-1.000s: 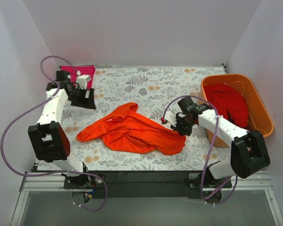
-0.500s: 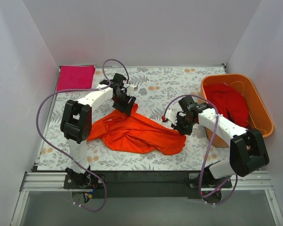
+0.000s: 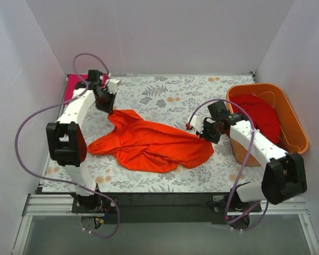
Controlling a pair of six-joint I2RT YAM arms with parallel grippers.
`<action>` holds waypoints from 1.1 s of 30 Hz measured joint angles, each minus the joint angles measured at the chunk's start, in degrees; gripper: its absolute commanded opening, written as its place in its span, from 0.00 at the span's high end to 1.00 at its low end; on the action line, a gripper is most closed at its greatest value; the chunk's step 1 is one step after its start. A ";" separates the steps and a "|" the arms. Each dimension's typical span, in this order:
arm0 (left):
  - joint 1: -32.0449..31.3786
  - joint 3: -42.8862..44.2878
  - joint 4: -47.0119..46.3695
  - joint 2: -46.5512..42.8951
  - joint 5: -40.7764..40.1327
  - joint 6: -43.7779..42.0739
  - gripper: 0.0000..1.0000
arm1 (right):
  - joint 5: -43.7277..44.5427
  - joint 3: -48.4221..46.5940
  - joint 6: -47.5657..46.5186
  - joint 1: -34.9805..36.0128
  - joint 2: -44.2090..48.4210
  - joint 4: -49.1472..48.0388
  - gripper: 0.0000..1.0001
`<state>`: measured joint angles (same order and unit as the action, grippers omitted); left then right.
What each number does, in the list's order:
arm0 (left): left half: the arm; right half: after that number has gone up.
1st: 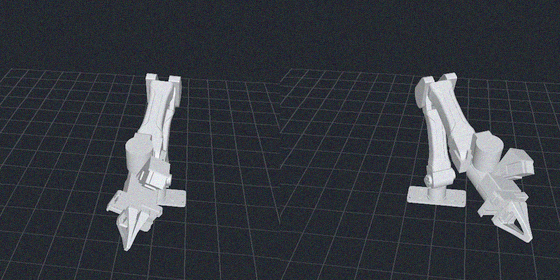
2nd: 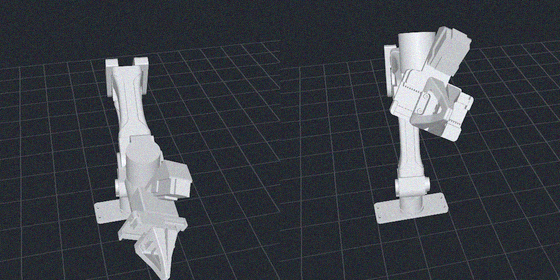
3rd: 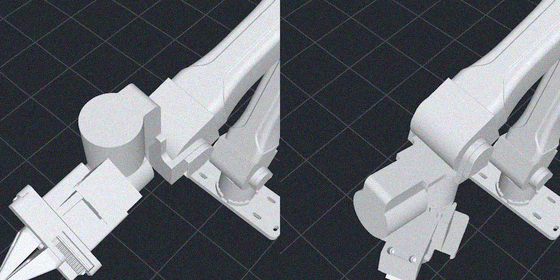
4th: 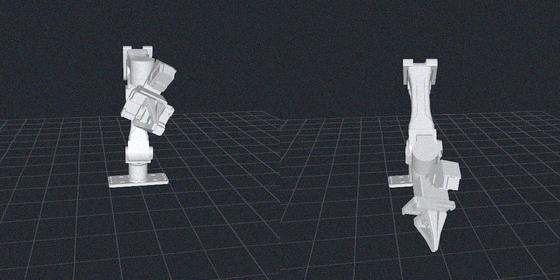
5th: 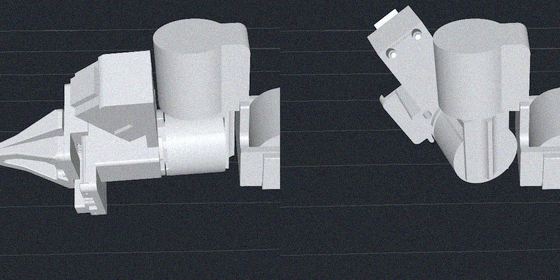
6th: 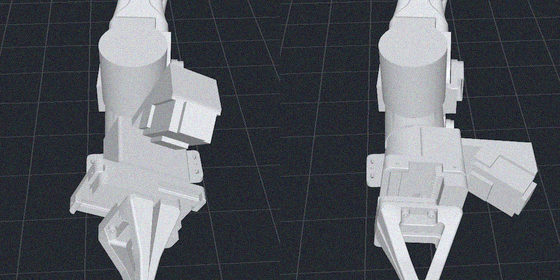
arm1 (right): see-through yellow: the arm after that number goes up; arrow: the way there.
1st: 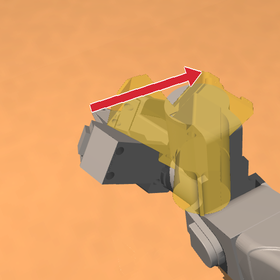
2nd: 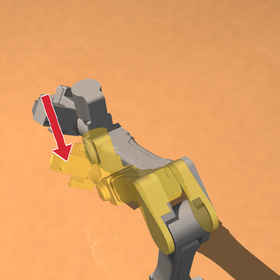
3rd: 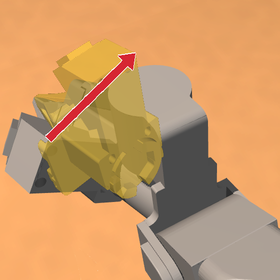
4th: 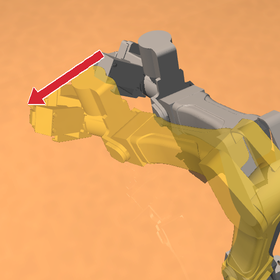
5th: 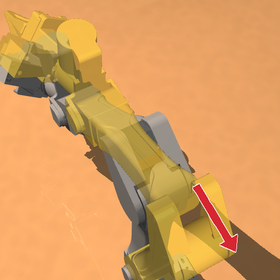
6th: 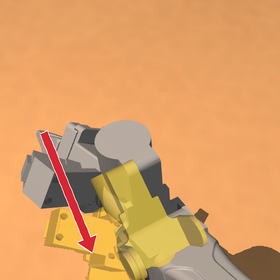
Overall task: Fold and stack the t-shirts
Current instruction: Flatten the tshirt out
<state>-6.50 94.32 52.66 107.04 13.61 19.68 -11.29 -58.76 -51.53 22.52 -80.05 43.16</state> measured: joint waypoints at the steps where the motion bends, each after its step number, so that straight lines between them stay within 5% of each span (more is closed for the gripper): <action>1: 2.47 -3.74 0.94 -2.75 0.17 -2.03 1.00 | -0.17 1.79 -0.96 0.63 2.19 -0.37 0.99; 5: 12.83 -22.49 3.72 -15.87 -0.57 -9.86 1.00 | -0.81 12.22 -4.11 7.28 11.32 0.22 0.99; 6: 14.82 -27.06 4.20 -18.71 -1.07 -11.54 1.00 | -0.85 15.17 -4.68 9.51 13.00 0.46 0.90; 7: 16.41 -30.77 4.76 -20.83 -1.64 -12.94 1.00 | -0.96 17.88 -5.07 11.93 14.23 0.50 0.59; 10: 18.75 -36.72 5.07 -22.10 -2.54 -15.52 0.75 | -0.66 21.73 -5.01 16.41 14.62 2.25 0.13; 16: 19.58 -34.32 6.05 -19.52 1.25 -16.50 0.53 | -1.27 15.56 -1.90 15.89 12.76 3.48 0.14; 25: 13.99 -19.32 7.17 -17.20 15.26 -16.37 0.51 | -10.78 5.70 4.66 4.46 7.19 4.74 0.39; 33: 6.19 -13.14 6.25 -5.05 19.41 -13.84 0.51 | -11.19 5.77 -0.39 -0.13 2.36 8.59 0.43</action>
<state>-0.32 81.19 58.92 102.00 33.01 5.85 -22.48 -52.99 -51.92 22.39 -77.69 51.75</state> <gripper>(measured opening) 0.483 0.575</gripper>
